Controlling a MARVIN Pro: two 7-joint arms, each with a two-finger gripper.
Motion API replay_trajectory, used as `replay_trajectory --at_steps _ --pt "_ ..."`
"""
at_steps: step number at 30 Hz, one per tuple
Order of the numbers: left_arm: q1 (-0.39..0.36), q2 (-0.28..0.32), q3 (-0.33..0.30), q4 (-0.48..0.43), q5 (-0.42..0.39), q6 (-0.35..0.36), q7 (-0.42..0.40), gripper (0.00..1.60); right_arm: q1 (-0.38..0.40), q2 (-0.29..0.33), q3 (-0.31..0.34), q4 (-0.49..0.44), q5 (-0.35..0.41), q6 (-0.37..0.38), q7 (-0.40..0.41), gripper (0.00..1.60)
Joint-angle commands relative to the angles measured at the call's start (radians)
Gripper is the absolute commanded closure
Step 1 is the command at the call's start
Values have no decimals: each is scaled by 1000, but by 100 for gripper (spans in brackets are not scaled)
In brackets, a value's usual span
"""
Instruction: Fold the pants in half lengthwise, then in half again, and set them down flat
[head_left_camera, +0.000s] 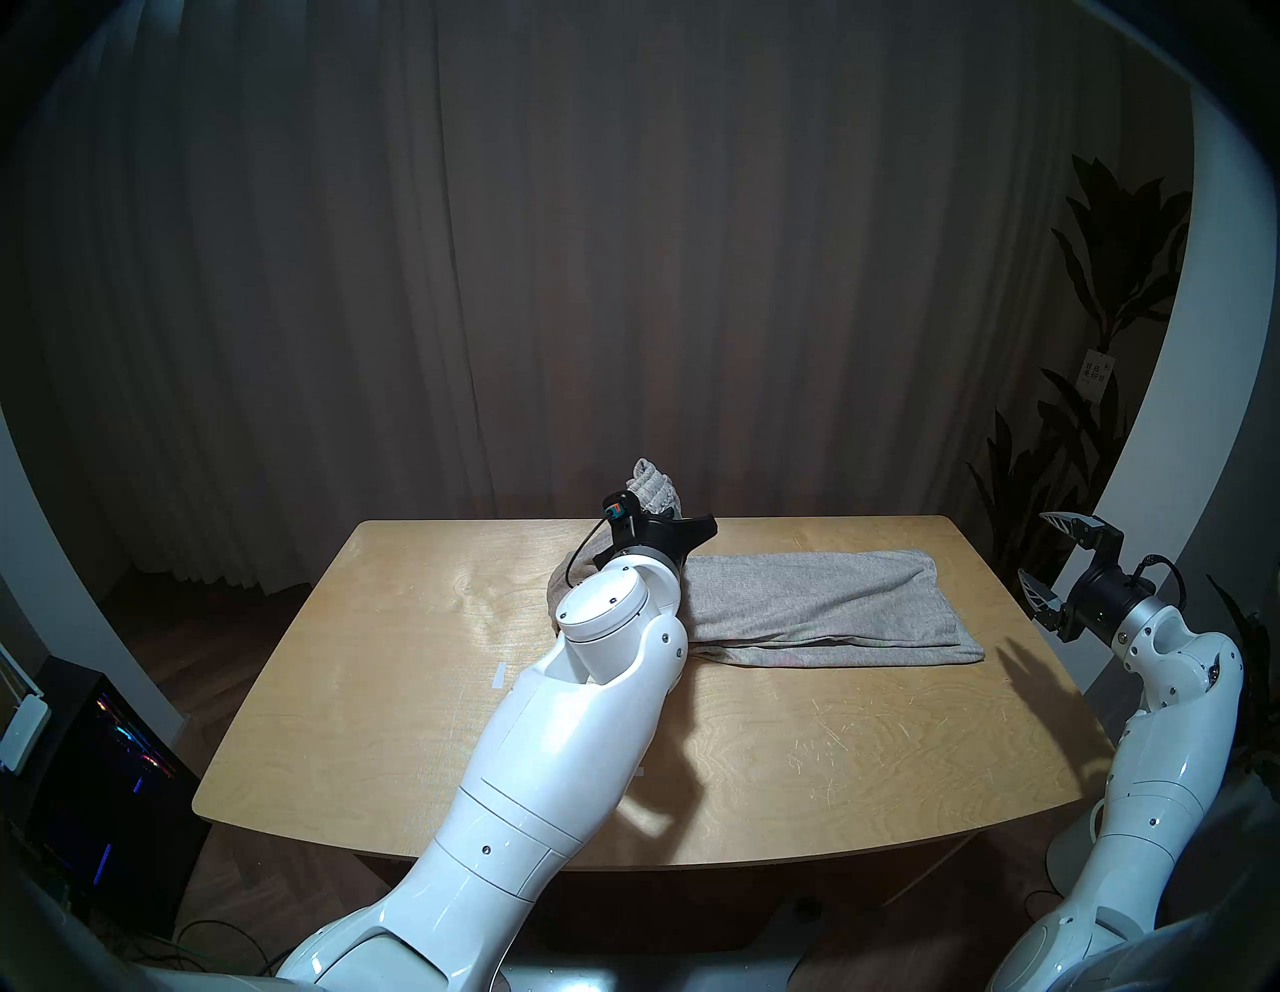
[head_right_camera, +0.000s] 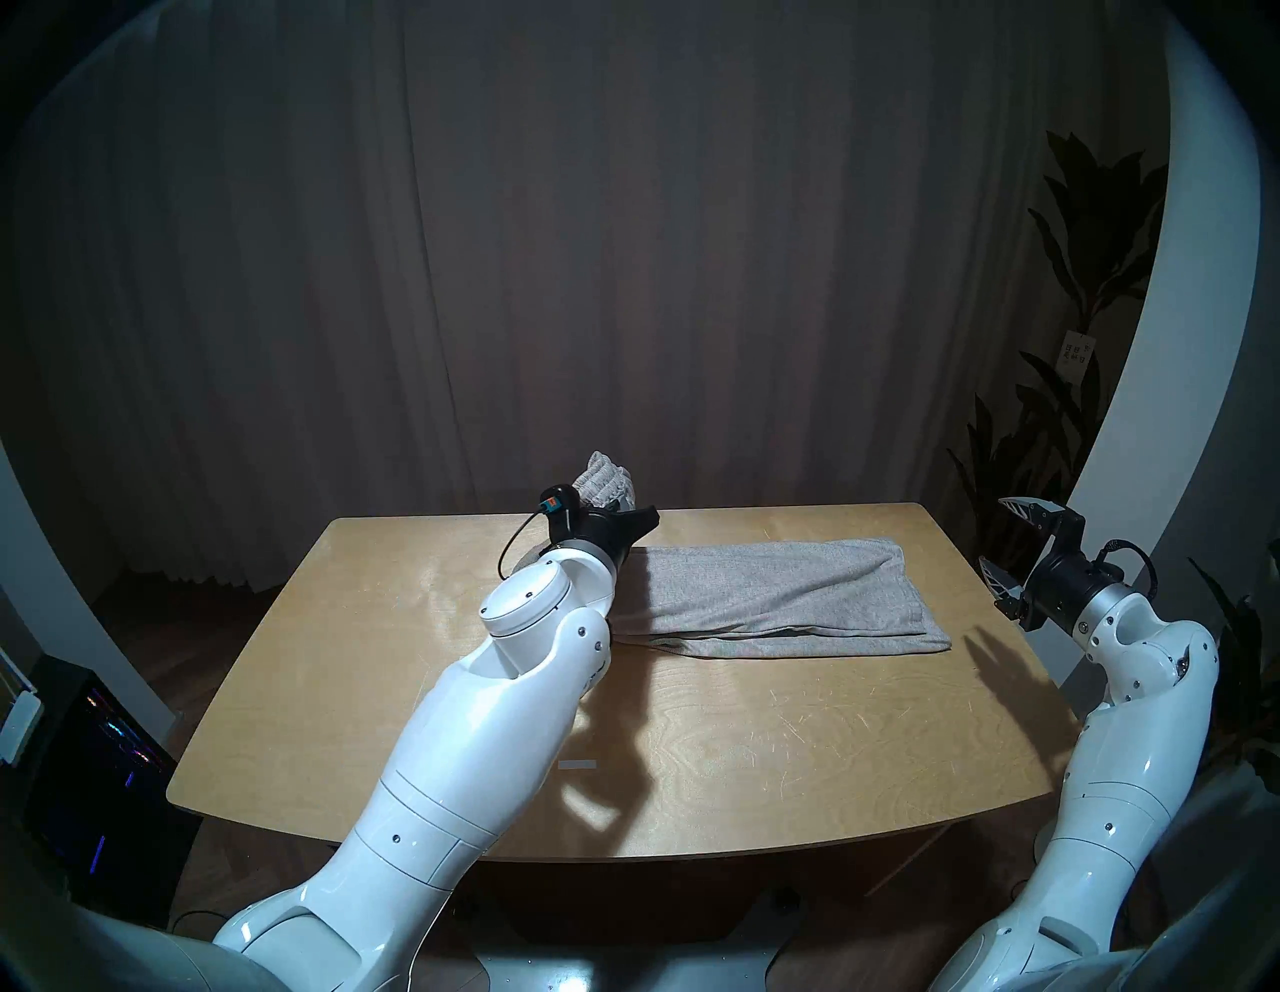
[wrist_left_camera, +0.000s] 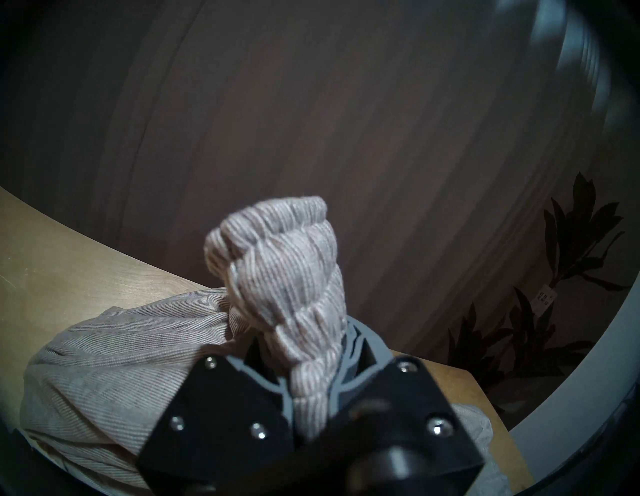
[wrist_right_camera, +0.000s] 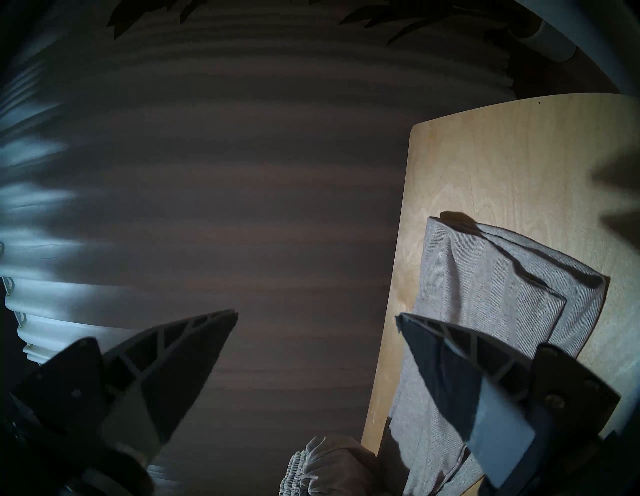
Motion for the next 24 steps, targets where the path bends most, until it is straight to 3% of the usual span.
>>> replay_trajectory --at_steps 1,11,24 --pt "-87 -60 37 24 28 -38 -15 160 6 4 20 -8 -11 4 42 0" --pt "-124 -114 116 105 38 -71 -25 160 -10 -1 53 -29 -20 21 60 0" --pt "-224 -195 175 311 -18 -155 -15 160 -34 -9 87 -64 -11 22 62 0"
